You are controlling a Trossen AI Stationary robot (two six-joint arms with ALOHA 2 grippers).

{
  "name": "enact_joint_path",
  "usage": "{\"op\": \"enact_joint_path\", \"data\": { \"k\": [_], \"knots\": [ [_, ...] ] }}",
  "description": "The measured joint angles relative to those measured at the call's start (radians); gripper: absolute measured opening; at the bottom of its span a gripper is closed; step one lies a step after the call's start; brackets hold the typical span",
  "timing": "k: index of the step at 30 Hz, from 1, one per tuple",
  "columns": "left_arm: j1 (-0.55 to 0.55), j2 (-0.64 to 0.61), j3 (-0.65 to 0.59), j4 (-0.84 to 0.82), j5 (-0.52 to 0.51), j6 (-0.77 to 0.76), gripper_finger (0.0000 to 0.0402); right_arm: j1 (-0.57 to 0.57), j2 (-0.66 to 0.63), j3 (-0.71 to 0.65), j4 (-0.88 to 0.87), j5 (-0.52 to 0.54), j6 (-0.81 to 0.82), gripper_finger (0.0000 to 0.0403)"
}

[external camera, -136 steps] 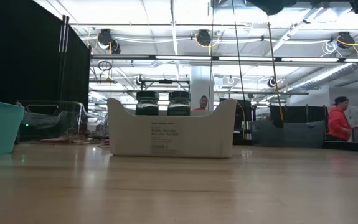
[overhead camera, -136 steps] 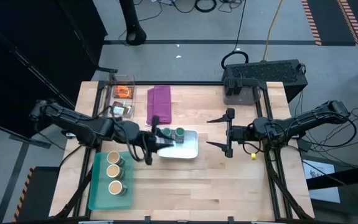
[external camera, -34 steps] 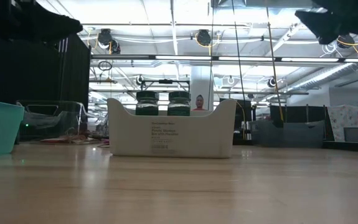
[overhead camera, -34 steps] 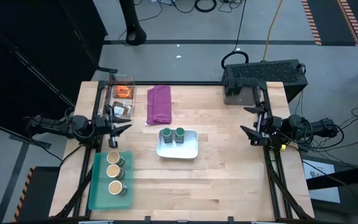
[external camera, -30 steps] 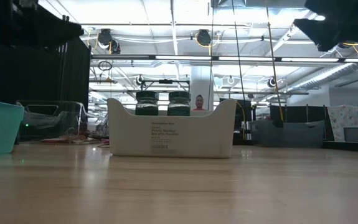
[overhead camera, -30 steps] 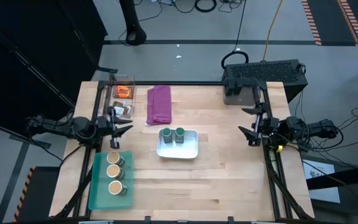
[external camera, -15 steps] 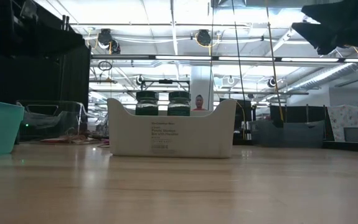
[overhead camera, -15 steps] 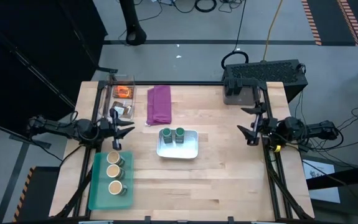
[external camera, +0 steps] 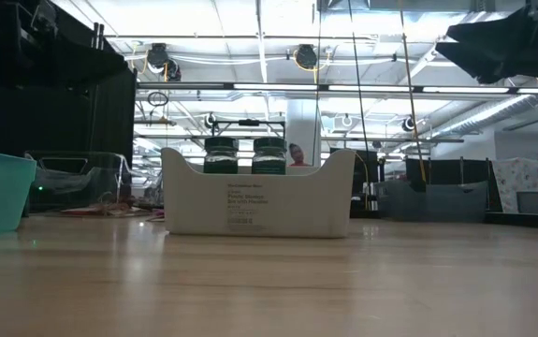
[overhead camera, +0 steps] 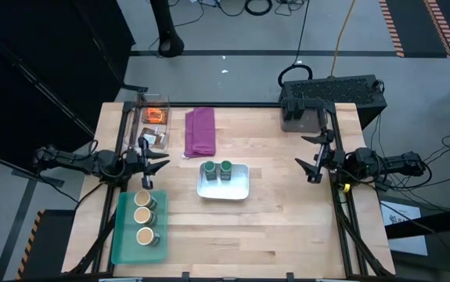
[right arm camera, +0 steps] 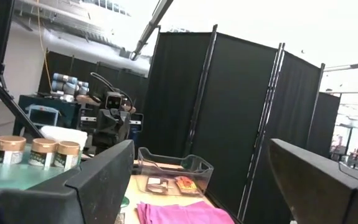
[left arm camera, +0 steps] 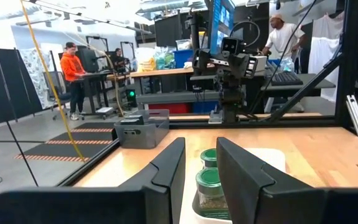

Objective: Sort spices by type
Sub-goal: Return to Home Position

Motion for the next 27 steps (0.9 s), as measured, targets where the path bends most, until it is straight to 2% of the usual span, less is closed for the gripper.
{"op": "enact_joint_path", "data": {
  "k": [27],
  "knots": [
    [0.0,0.0,-0.001,0.0,-0.003,0.001,0.0097,0.0,0.0,0.0,0.0,-0.006,-0.011,0.0352]
  ]
}}
